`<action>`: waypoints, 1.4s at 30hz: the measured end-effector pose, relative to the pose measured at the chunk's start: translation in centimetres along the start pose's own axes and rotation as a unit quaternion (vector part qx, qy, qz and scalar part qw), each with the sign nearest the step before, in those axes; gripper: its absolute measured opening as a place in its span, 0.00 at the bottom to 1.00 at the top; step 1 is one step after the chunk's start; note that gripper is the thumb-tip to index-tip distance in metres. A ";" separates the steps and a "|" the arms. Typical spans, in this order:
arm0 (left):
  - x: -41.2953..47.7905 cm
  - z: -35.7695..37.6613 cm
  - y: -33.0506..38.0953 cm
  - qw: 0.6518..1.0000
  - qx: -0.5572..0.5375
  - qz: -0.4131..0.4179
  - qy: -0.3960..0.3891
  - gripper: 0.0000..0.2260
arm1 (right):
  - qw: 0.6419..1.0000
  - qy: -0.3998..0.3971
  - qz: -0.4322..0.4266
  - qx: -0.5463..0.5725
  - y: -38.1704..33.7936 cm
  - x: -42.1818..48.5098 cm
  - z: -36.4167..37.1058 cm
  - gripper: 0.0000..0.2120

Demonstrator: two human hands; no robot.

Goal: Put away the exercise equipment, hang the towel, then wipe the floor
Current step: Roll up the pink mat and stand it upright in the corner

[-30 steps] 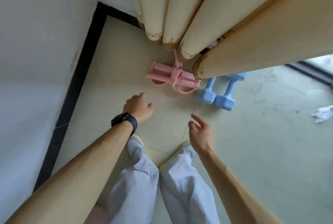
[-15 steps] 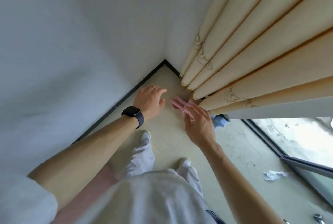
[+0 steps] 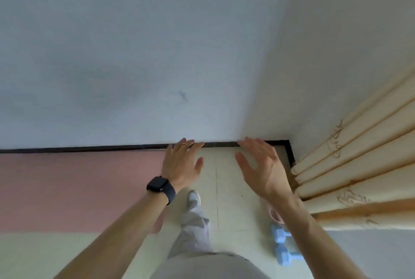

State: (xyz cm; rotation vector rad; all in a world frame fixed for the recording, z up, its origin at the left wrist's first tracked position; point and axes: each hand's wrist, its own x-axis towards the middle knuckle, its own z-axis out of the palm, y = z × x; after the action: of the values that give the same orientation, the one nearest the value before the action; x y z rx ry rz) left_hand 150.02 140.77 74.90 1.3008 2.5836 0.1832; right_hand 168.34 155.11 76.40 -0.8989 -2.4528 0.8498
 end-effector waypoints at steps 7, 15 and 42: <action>-15.8 -5.8 -9.1 0.982 -0.001 -0.172 0.078 0.21 | 0.978 -0.120 -0.168 0.039 -13.5 -3.6 3.8 0.17; -35.9 -10.1 -19.4 0.920 -0.022 -0.354 0.169 0.23 | 0.917 -0.210 -0.334 0.058 -31.1 -11.5 11.2 0.18; -80.4 -11.9 -58.8 0.796 -0.060 -0.559 0.226 0.23 | 0.818 -0.311 -0.483 0.036 -71.4 -38.2 44.1 0.21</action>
State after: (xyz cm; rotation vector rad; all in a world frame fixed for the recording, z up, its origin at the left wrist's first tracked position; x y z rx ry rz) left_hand 147.44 41.18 86.25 -0.5207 3.1525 0.4379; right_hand 140.40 67.66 85.01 0.8005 -2.8109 0.8700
